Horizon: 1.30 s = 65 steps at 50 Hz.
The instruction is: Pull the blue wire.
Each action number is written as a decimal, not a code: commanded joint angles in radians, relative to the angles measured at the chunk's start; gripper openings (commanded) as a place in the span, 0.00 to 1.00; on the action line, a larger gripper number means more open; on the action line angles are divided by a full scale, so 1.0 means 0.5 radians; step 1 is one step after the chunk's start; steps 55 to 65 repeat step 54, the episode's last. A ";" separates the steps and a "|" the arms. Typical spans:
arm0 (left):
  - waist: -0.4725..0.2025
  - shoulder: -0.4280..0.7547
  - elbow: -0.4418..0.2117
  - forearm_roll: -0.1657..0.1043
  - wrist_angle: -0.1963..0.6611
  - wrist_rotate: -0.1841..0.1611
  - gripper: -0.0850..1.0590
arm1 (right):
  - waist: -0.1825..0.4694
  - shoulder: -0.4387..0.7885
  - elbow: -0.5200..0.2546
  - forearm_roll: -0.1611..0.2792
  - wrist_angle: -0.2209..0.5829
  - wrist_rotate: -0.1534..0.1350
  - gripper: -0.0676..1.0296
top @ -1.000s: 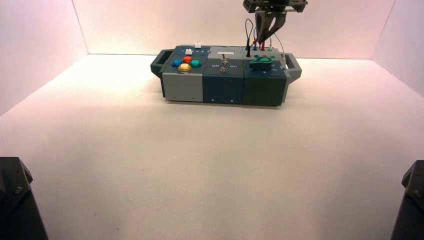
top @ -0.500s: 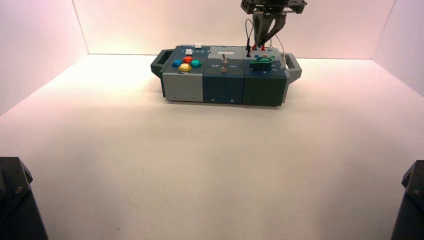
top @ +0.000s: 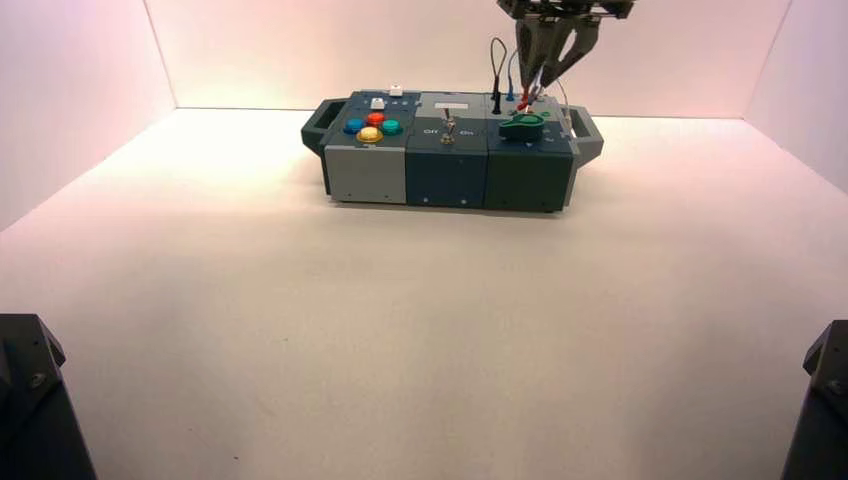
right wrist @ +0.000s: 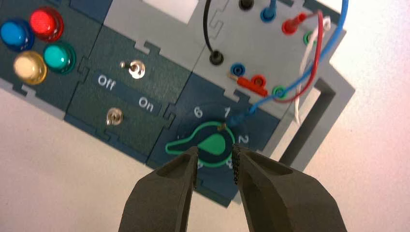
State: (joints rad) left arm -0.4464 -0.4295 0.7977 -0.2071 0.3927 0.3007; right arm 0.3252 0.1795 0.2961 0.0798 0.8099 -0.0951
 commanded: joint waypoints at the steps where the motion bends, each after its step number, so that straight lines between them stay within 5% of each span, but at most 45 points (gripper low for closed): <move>1: -0.006 -0.031 -0.055 0.003 -0.018 0.003 0.05 | 0.009 -0.138 0.040 0.006 -0.015 0.003 0.42; 39: 0.009 0.000 0.037 0.018 -0.230 0.006 0.05 | 0.003 -0.623 0.476 -0.034 -0.098 -0.037 0.42; 65: 0.012 -0.003 0.049 0.018 -0.233 0.003 0.05 | -0.003 -0.706 0.537 -0.040 -0.144 -0.040 0.42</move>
